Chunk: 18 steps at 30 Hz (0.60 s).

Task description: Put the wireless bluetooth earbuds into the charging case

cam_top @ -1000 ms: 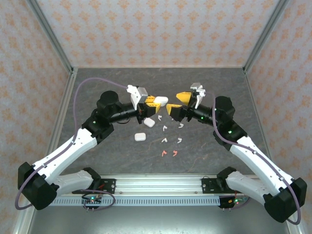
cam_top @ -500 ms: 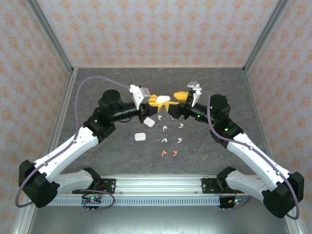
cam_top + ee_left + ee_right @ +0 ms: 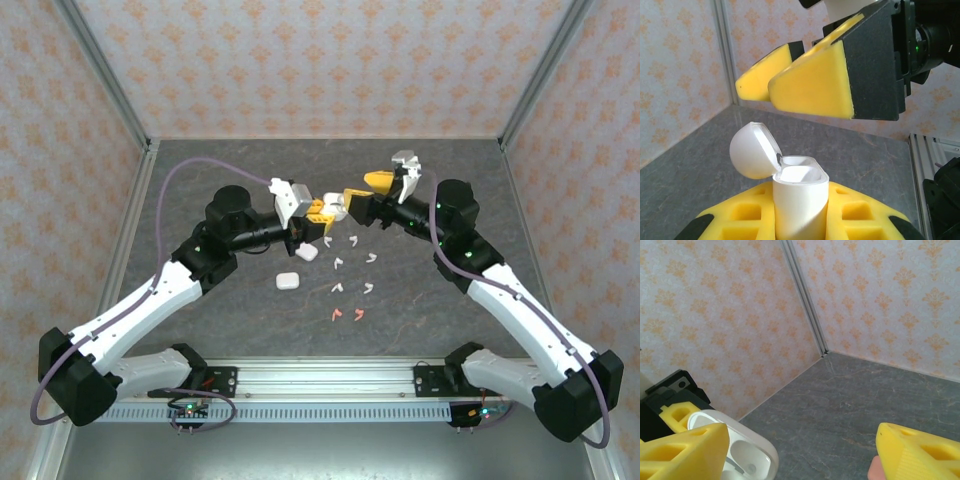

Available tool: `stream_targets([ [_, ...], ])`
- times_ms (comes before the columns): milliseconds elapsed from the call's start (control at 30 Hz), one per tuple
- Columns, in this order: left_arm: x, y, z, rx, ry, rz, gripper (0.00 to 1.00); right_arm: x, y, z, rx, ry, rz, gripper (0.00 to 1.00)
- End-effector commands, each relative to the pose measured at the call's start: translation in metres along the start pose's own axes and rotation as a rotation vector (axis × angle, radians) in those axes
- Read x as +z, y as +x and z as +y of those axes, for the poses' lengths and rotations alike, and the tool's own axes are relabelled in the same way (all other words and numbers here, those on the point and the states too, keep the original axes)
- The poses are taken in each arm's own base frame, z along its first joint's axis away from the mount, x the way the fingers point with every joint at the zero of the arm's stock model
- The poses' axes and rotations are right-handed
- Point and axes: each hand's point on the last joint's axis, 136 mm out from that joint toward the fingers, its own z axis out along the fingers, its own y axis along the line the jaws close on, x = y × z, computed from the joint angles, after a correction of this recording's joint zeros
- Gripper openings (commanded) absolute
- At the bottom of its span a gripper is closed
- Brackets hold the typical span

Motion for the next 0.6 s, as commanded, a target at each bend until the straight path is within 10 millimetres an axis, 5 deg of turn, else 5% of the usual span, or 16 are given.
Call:
stream_targets([
  [0, -0.01, -0.018, -0.005, 0.05, -0.007, -0.042, 0.0, -0.009, -0.014, 0.01, -0.037, -0.023, -0.02, 0.77],
  [200, -0.015, -0.014, -0.003, 0.055, -0.035, -0.038, 0.0, -0.023, -0.007, -0.001, -0.03, 0.078, 0.025, 0.77],
  [567, -0.024, -0.009, -0.004, 0.07, -0.062, -0.015, 0.0, -0.038, 0.045, -0.051, 0.125, 0.373, 0.237, 0.76],
])
